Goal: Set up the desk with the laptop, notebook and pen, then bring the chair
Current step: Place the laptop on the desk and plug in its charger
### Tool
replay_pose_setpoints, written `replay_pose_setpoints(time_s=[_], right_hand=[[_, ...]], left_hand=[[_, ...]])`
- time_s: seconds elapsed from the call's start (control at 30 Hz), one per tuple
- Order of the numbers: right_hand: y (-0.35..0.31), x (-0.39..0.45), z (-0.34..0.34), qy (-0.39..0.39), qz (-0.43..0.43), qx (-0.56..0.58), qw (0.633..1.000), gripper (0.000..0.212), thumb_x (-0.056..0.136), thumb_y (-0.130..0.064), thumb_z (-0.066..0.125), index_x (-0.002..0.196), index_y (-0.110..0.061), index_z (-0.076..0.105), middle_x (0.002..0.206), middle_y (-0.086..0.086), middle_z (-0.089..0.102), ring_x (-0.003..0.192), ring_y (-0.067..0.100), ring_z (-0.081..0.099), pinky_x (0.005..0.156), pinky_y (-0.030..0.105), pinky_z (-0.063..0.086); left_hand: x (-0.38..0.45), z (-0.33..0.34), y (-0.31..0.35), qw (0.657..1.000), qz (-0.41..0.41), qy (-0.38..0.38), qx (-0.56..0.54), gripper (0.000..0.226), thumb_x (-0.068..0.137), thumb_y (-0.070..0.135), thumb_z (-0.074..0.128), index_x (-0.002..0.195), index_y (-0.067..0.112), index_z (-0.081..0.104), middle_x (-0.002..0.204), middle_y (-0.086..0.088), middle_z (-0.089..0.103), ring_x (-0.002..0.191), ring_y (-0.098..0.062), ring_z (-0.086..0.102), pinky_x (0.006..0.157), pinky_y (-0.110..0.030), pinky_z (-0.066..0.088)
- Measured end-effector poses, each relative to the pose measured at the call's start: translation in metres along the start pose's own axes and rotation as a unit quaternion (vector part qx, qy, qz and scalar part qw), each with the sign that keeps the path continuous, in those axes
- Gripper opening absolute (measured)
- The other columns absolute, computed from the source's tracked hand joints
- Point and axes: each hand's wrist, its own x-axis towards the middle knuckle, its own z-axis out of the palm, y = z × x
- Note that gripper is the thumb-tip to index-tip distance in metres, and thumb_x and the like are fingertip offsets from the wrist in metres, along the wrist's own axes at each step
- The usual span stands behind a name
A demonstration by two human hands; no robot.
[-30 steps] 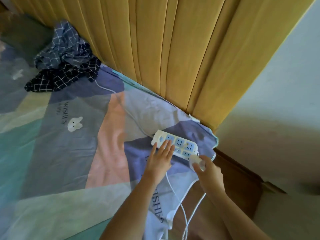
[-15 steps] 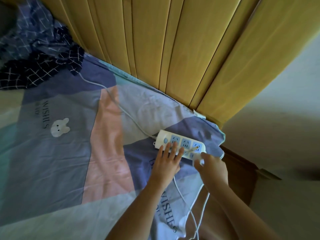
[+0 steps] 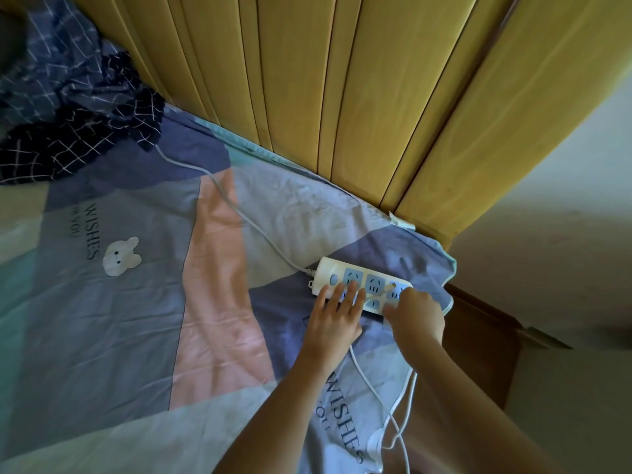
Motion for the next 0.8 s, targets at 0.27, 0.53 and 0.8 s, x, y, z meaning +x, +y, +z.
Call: replay_pose_setpoints(time_s=[0.27,0.53,0.8], right_hand=[[0.019,-0.021,0.028,0.056,-0.055,-0.04,0.996,0.025,0.091,-0.026,0.047,0.111,-0.014,0.056,0.078,0.008,0.06,0.078,0.032,0.065,0.049,0.026,0.035],[0.036,-0.056,0.016,0.158,-0.138,-0.036,0.977,0.06,0.087,-0.054,0.04,0.128,-0.013,0.054,0.119,0.014,0.063,0.107,0.031,0.061,0.078,0.044,0.053],[0.088,-0.079,-0.028,0.22,-0.169,-0.057,0.959,0.055,0.085,-0.039,0.039,0.133,-0.014,0.048,0.137,0.016,0.052,0.122,0.033,0.053,0.092,0.051,0.047]], left_hand=[[0.007,-0.02,0.01,0.999,-0.036,0.006,-0.02,0.045,0.08,0.029,0.056,0.122,0.014,0.061,0.115,-0.006,0.069,0.106,-0.022,0.065,0.099,-0.046,0.045],[0.018,-0.084,0.04,0.892,-0.219,-0.024,-0.396,0.038,0.098,0.019,0.043,0.135,0.027,0.048,0.103,0.011,0.069,0.091,-0.001,0.062,0.076,-0.017,0.05],[0.029,-0.119,0.084,0.887,-0.203,0.028,-0.414,0.025,0.095,0.047,0.038,0.119,0.048,0.044,0.077,0.005,0.07,0.069,-0.005,0.064,0.062,-0.025,0.05]])
